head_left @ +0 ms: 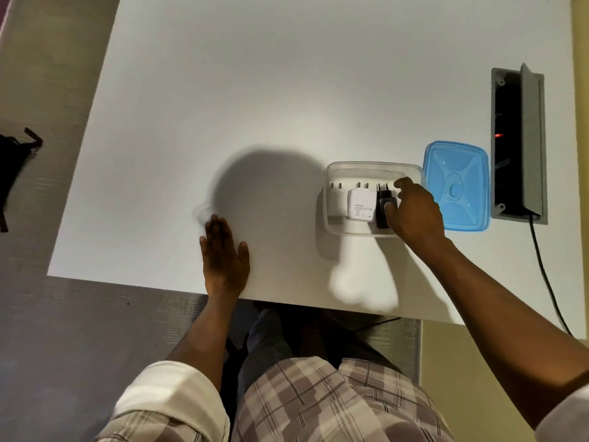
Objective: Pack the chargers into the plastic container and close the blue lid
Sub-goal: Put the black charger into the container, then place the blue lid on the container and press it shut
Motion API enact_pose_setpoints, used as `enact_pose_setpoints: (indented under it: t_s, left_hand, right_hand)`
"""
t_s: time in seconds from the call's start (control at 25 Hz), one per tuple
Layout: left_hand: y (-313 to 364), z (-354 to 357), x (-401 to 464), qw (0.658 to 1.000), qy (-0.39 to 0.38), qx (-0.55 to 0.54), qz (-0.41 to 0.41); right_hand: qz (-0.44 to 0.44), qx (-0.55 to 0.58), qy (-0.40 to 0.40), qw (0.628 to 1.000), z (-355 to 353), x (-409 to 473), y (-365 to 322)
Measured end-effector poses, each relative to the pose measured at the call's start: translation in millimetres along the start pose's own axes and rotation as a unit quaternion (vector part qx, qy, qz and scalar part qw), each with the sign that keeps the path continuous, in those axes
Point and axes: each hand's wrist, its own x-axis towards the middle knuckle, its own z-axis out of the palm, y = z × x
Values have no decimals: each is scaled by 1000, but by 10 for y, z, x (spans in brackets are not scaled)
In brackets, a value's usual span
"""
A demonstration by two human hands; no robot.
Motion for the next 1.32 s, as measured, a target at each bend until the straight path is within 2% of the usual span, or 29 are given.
enact_pose_setpoints:
  t_s: [0.24,0.52,0.64,0.72,0.8,0.88,0.96,1.08,1.32]
  left_hand:
    - [419,-302,81,999,4,-27,42]
    - [1186,-613,415,992,6,-58,116]
    - [1588,-698,545,989,0,-78,128]
    - [1896,-750,562,982,7,-60,179]
    - [2156,-778,570,969,0,-42,245]
    - [2483,-760,594,953,-17,-30,301]
    - [2821,-738,640,946,-34,-49,320]
    - [3330,-669,740,943,-70,-77,317]
    - [4100,-457,996,933,-180,-52,307]
  right_hand:
    - [9,60,62,996,-244,-152,142]
    - [99,139,99,980,-531,-61,573]
    - [84,141,123,979,-612,-11,805]
    - [102,161,137,972,-664,44,1012]
    - [139,199,118,963,-648,98,1185]
    - [193,246,102,944,-644,149,1404]
    - [248,298,91,917,-602,162,1578]
    - [321,358,79,873,-521,142,1806]
    - [421,475,34,772,-328,46,2141]
